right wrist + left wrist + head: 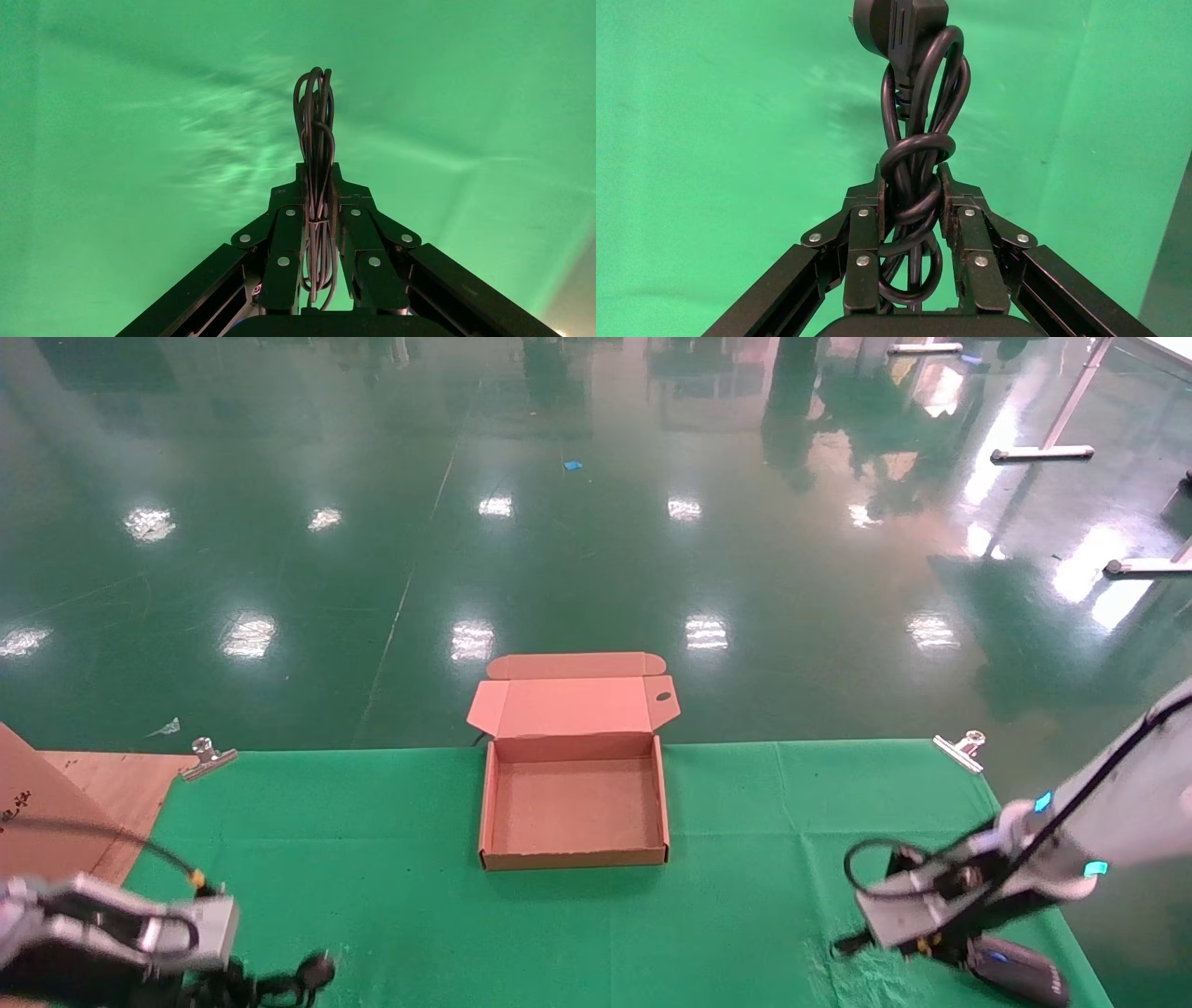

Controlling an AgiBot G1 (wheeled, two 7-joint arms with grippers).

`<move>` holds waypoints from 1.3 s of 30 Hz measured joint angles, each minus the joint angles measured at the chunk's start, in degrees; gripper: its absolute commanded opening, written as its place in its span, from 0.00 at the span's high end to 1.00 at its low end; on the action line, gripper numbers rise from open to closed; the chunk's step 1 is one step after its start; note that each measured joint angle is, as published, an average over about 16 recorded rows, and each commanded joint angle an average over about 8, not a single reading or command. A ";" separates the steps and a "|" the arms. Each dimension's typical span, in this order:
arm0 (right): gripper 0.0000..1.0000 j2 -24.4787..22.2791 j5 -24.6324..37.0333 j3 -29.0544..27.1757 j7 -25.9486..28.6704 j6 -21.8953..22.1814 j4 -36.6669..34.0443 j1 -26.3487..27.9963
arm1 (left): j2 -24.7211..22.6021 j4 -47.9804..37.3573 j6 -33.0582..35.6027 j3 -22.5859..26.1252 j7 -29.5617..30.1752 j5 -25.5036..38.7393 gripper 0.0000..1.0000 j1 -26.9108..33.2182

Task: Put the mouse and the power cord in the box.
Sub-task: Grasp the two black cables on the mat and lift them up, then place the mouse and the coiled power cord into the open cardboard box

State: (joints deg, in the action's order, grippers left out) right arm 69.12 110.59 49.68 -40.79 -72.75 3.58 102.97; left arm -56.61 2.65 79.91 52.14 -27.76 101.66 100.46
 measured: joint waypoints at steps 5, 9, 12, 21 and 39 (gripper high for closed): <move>1.00 -0.81 -1.93 -1.34 0.73 -4.04 1.77 4.86 | -1.20 2.35 4.03 0.42 -0.21 0.62 1.00 5.77; 1.00 -0.89 -3.46 -2.44 2.33 -7.02 3.99 9.14 | -3.05 4.52 6.58 0.65 0.18 0.94 1.00 10.55; 1.00 -0.49 -4.49 -3.20 4.22 -8.61 5.96 12.12 | -4.86 6.12 8.00 0.71 0.73 1.01 1.00 14.04; 1.00 3.30 -5.80 -4.31 11.35 -9.40 11.76 17.81 | -10.95 8.63 8.84 0.61 3.12 0.84 1.00 22.78; 1.00 6.66 -6.81 -4.17 17.43 -9.12 17.66 18.10 | -18.36 7.58 -2.60 0.36 -3.73 0.57 1.00 21.25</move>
State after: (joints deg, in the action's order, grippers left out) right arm 75.78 103.78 45.51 -23.36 -81.86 21.25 121.07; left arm -74.97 10.23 77.31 52.50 -31.49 102.23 121.72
